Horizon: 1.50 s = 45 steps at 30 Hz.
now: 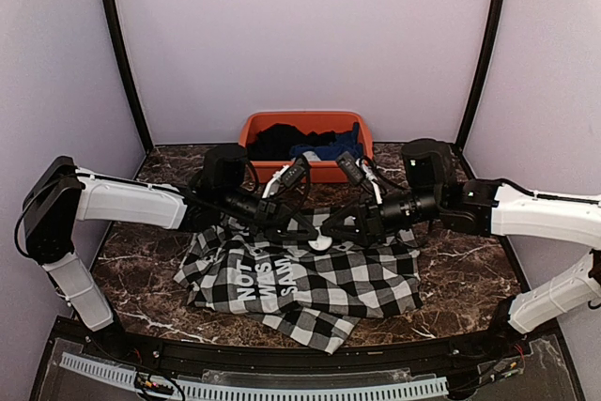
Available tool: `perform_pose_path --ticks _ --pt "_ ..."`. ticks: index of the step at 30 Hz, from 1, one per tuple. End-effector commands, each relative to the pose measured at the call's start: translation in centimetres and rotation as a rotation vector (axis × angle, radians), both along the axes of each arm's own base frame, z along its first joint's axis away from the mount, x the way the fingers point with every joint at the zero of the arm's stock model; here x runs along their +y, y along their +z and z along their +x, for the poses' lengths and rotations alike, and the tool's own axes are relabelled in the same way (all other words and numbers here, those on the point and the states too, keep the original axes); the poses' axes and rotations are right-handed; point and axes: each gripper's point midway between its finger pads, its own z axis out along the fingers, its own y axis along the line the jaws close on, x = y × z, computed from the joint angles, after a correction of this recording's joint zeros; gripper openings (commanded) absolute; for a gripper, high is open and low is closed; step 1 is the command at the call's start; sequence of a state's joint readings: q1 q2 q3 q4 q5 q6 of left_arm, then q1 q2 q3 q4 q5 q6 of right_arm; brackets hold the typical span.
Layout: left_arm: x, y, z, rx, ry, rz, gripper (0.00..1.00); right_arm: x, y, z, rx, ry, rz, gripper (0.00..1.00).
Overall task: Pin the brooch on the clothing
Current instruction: Pass from the left arm to the right
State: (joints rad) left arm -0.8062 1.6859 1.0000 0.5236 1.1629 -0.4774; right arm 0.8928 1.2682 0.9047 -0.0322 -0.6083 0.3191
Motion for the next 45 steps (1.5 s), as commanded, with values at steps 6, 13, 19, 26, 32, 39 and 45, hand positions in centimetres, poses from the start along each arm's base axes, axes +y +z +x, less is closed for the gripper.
perform_pose_path --ticks 6,13,19,26,32,39,45 --pt "0.4 3.3 -0.8 -0.074 -0.019 -0.077 0.01 -0.2 -1.1 0.5 0.025 -0.013 -0.019 0.28" --pt "0.3 3.2 -0.7 -0.070 -0.018 -0.076 0.01 -0.1 -1.2 0.2 0.044 0.000 -0.005 0.24" --pt "0.3 3.1 -0.7 -0.066 -0.021 -0.074 0.01 0.0 -1.2 0.1 0.050 0.007 -0.006 0.17" --pt "0.2 3.2 -0.6 -0.064 -0.018 -0.074 0.01 0.3 -0.6 0.2 0.040 0.016 0.016 0.00" --pt "0.3 3.4 -0.6 -0.046 -0.013 -0.093 0.35 -0.9 0.5 0.9 -0.073 -0.059 0.066 0.00" --pt "0.1 4.0 -0.6 0.019 -0.033 -0.140 0.40 -3.4 4.3 0.9 -0.235 -0.174 0.264 0.00" --pt "-0.4 3.3 0.3 0.074 0.002 -0.140 0.44 -3.7 4.6 0.6 -0.244 -0.180 0.335 0.00"
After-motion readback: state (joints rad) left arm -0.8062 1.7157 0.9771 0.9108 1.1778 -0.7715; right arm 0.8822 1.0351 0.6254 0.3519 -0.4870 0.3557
